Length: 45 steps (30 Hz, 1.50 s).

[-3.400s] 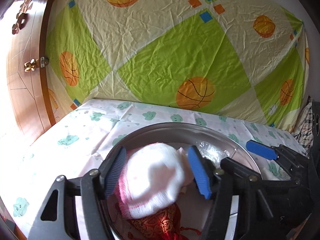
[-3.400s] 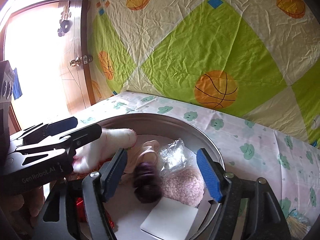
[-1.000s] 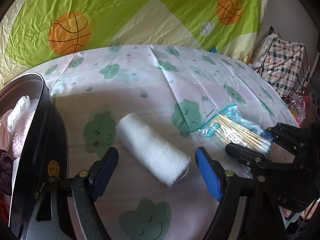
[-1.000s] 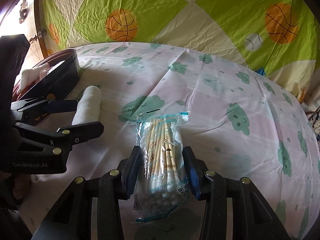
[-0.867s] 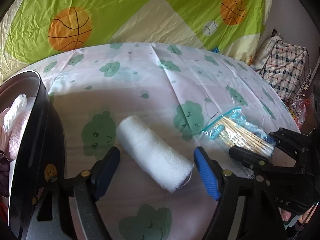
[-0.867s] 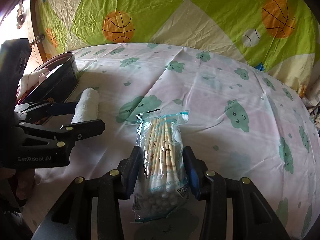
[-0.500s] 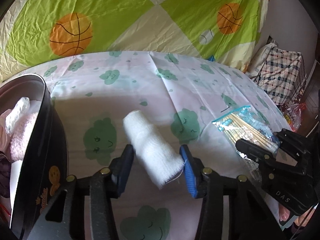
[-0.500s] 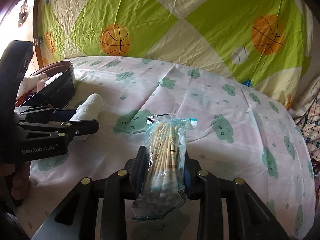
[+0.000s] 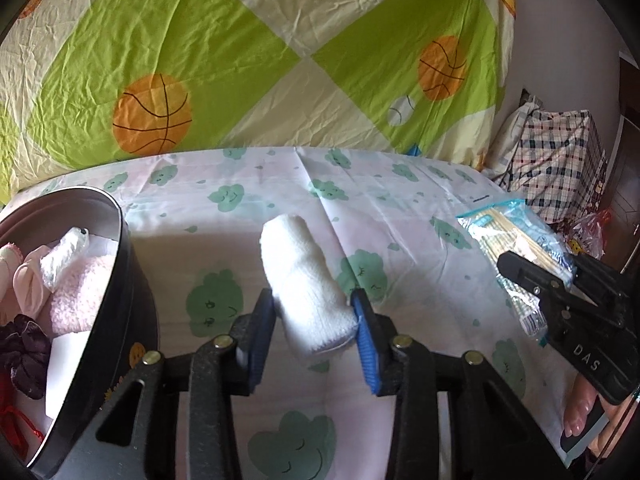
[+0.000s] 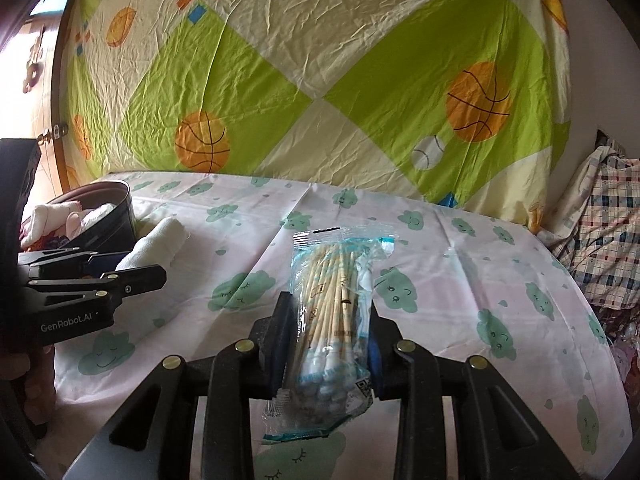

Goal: Organize soft objects
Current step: 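Carry the towel toward the tin with left tool while right tool carries swab bag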

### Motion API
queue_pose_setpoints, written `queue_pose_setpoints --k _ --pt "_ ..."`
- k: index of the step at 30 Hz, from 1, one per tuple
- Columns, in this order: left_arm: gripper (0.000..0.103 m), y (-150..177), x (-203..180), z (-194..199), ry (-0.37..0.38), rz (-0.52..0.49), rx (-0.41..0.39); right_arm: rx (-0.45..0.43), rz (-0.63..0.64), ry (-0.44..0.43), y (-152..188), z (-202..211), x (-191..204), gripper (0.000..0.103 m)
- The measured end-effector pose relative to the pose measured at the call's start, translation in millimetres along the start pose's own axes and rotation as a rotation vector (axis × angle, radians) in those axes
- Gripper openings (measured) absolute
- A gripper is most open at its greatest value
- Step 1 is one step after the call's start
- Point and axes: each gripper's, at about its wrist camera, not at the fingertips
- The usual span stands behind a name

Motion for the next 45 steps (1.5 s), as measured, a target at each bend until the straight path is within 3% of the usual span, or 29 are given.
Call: queue_pose_setpoints --k 18,45 --pt "0.037 -0.2 0.8 40.0 -0.064 -0.018 -0.206 -0.24 -0.104 0.065 -3.8 41.6 -2.8 0.034" --pt "0.037 7.7 28.1 76.3 -0.121 0.021 -0.304 -0.269 -0.132 -0.048 -10.6 36.8 55.9 0.034"
Point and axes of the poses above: each gripper's, at about its wrist camera, not at the fingertips, and z roughly against the way its jaws point, x to its left, y to its underside, and after that the axes turned 11 degrees about -x, right-handed
